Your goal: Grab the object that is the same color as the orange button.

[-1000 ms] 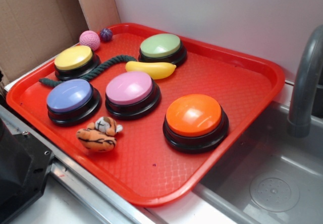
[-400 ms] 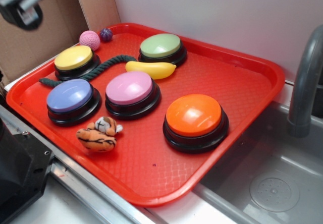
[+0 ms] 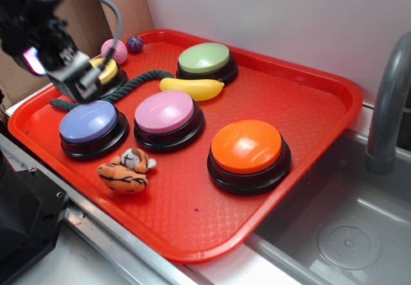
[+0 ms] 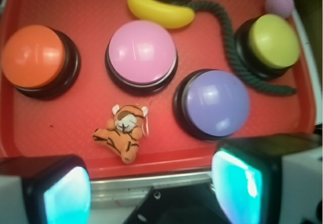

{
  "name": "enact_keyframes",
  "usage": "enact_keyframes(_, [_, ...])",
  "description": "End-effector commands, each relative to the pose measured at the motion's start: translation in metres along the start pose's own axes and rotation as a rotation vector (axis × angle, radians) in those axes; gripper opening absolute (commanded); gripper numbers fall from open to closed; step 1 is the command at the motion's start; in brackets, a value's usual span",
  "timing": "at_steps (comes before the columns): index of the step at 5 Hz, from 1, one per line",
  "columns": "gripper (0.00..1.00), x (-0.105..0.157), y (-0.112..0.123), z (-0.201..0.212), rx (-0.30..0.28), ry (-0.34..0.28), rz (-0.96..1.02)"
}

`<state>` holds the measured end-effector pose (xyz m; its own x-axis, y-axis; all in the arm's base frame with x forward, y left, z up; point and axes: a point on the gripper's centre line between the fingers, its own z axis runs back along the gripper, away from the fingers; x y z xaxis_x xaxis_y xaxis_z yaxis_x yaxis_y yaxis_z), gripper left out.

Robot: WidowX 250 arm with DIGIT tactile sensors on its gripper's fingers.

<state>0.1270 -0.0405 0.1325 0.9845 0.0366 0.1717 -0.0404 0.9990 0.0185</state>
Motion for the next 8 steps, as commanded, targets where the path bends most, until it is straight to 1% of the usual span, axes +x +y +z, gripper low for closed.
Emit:
enact_keyframes(1, [1.0, -0.001, -0.008, -0.043, -0.035, 0.044, 0.049])
enact_keyframes(2, [1.0, -0.008, -0.014, -0.076, -0.073, 0.027, 0.137])
enact_keyframes(3, [1.0, -0.008, -0.017, -0.098, -0.084, 0.039, 0.163])
enact_keyframes(4, [1.0, -0.006, -0.016, -0.107, -0.088, 0.021, 0.178])
enact_keyframes(5, [1.0, -0.007, -0.014, -0.112, -0.113, -0.004, 0.177])
enact_keyframes(6, [0.8, -0.009, -0.017, -0.12, -0.095, 0.002, 0.174])
enact_keyframes(7, [0.17, -0.009, -0.018, -0.125, -0.089, -0.003, 0.174])
enact_keyframes(8, [0.04, -0.009, -0.019, -0.128, -0.081, -0.004, 0.166])
